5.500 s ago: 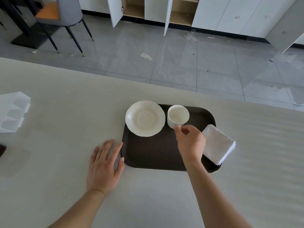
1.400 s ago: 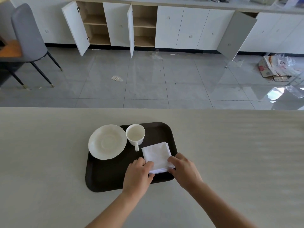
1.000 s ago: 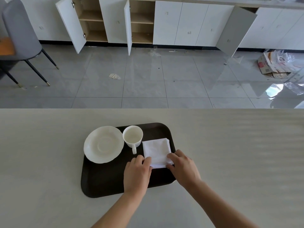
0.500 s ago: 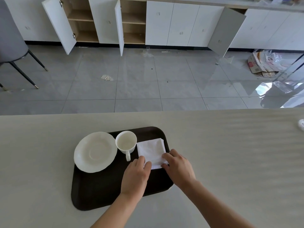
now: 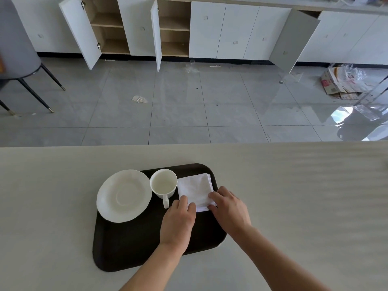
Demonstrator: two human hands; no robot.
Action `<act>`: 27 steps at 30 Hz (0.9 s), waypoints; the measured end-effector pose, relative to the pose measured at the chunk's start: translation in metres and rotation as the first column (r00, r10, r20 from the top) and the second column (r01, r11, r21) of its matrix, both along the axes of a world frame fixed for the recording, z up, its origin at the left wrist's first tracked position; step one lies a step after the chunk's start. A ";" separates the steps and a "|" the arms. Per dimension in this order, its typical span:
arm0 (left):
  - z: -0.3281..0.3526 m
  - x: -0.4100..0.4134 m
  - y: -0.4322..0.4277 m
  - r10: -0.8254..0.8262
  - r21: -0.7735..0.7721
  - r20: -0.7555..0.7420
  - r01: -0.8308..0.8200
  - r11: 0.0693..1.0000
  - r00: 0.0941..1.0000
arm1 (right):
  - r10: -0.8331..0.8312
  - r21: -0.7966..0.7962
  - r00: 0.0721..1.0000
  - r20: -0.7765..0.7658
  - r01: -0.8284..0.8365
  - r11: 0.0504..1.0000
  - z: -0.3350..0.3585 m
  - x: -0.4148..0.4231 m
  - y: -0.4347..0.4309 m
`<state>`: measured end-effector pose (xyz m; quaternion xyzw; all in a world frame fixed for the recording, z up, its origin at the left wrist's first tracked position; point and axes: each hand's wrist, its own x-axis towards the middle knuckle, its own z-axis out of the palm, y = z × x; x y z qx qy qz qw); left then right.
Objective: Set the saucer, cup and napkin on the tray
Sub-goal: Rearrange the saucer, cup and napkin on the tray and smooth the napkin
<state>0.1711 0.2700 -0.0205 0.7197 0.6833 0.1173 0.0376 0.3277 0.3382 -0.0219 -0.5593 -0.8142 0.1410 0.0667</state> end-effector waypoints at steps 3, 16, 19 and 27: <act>-0.001 0.002 0.000 0.017 -0.004 0.006 -0.017 1.000 1.000 | -0.007 -0.001 1.000 -0.001 0.007 1.000 -0.001 -0.002 0.003; -0.013 0.010 -0.009 0.087 -0.139 -0.008 -0.087 0.986 0.996 | -0.039 0.012 0.999 -0.029 0.039 0.999 -0.006 -0.008 0.012; -0.015 0.010 -0.010 0.090 -0.151 -0.023 -0.092 0.984 0.996 | -0.041 0.020 0.999 -0.025 0.042 0.999 -0.008 -0.008 0.013; -0.018 0.006 -0.013 0.051 -0.158 -0.058 -0.060 0.986 0.997 | -0.017 0.050 0.998 -0.059 0.020 0.999 -0.008 -0.004 0.008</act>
